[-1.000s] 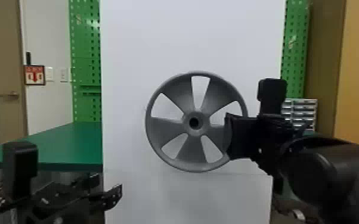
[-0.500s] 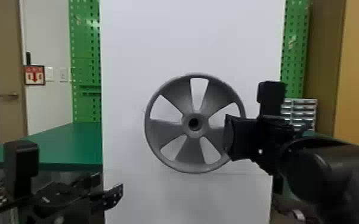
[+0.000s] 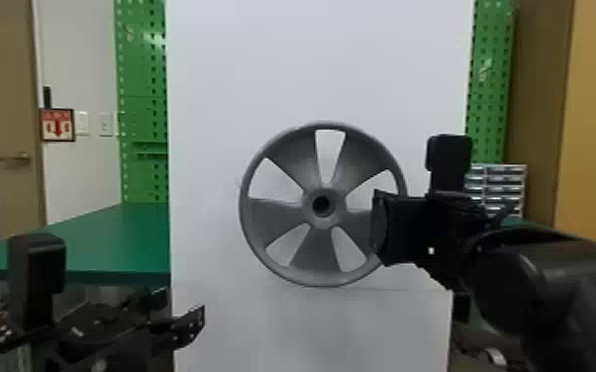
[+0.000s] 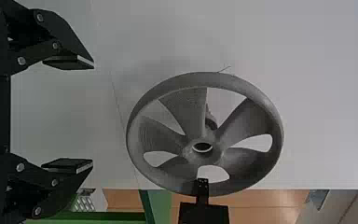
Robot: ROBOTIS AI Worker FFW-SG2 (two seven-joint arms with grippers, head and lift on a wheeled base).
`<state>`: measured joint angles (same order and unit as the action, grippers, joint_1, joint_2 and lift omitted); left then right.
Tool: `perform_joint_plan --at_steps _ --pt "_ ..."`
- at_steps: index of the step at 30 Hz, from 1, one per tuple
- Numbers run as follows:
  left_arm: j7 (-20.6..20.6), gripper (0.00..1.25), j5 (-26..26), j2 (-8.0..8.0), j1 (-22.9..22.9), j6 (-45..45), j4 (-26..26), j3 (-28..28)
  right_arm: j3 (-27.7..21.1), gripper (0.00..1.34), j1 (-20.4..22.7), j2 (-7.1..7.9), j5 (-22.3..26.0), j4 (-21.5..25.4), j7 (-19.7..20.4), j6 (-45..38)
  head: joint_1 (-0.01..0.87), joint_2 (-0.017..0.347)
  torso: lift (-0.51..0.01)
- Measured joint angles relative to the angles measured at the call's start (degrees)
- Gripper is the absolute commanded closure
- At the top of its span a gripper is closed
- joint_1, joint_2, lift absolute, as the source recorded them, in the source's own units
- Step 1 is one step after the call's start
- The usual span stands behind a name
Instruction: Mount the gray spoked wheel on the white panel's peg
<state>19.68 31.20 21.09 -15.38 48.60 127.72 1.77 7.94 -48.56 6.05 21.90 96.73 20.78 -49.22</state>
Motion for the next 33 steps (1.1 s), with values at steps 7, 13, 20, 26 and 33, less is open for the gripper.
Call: perform_joint_plan --at_steps 7,13,20,26,33 --pt "0.0 0.5 0.0 0.0 -0.08 0.0 -0.02 -0.03 -0.08 1.17 -0.44 -0.16 -0.16 -0.82 0.03 0.18 0.117 -0.008 -0.455" --pt "0.0 0.5 0.0 0.0 -0.09 0.0 -0.02 -0.07 0.02 1.17 -0.77 -0.41 -0.25 -2.01 0.03 0.89 0.117 -0.008 -0.455" --pt "0.0 0.5 -0.07 0.0 -0.09 0.0 -0.02 -0.13 0.51 1.18 -1.16 -1.4 -0.32 -2.66 0.13 1.28 0.117 -0.008 -0.455" --pt "0.0 0.5 -0.17 0.07 -0.16 0.0 -0.02 -0.24 1.02 1.18 -1.48 -1.8 -0.43 -2.82 0.7 1.4 0.117 -0.008 -0.455" --pt "0.0 0.5 -0.13 0.09 -0.16 0.0 -0.02 -0.24 0.62 1.18 -1.57 -1.91 -0.24 -3.33 2.23 1.44 0.117 -0.008 -0.455"
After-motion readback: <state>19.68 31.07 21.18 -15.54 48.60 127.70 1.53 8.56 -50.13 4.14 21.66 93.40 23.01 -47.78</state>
